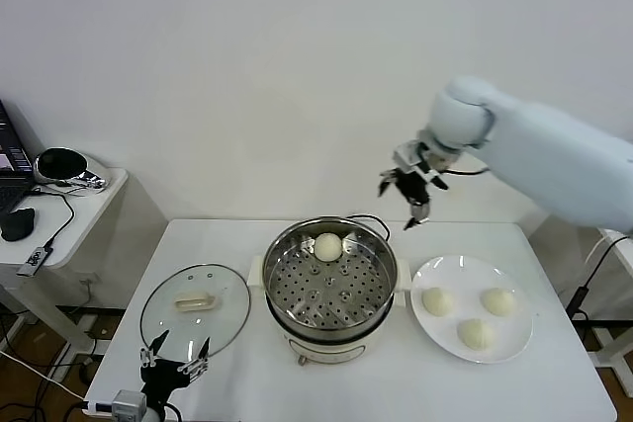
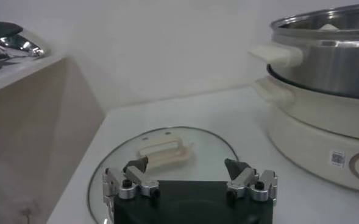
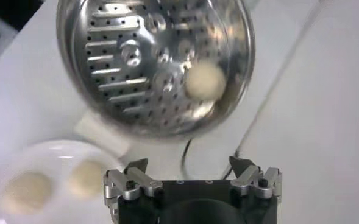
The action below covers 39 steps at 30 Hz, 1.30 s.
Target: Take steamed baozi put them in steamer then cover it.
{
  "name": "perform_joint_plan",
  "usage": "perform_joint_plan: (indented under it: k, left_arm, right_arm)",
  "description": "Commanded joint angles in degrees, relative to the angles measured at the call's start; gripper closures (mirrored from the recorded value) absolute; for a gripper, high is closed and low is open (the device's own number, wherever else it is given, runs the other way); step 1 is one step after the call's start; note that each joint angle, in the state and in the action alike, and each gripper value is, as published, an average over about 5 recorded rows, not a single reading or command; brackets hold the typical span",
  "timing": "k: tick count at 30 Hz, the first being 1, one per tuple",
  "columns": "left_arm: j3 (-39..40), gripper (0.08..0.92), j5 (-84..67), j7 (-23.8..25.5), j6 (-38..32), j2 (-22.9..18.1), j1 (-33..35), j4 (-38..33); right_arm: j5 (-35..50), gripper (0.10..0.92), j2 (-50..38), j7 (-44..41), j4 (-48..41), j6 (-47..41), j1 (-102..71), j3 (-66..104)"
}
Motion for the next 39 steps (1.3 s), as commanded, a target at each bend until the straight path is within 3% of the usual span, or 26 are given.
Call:
perform_joint_plan:
  k: [1,8,17,39]
  left_arm:
    - [0.0,0.177,-0.1,0.0,0.2,0.3,0.4,-0.1]
    - [-0.4,0.177,-0.5,-0.1,0.7,0.0,0.0,0.3]
    - [-0.5,0.177,-0.4,0.1,1.0,-0.5,0.4,0.3]
    - [-0.5,0.177,-0.4,0.2,1.1,-0.7,0.1,1.3]
  right_arm:
    - [-5.3,0.203,-12.7,0.2,6.2,-11.7,-15.2,10.1]
    - [-10.0,0.203,-10.8,1.9,4.4,-11.0,-28.8,18.3]
    - [-16.1,0.203,-5.6,2.3,0.5,-9.2,-34.0,21.5]
    - [-18.8,0.203,1.4,6.8,-6.1,-8.4,-38.9,23.7]
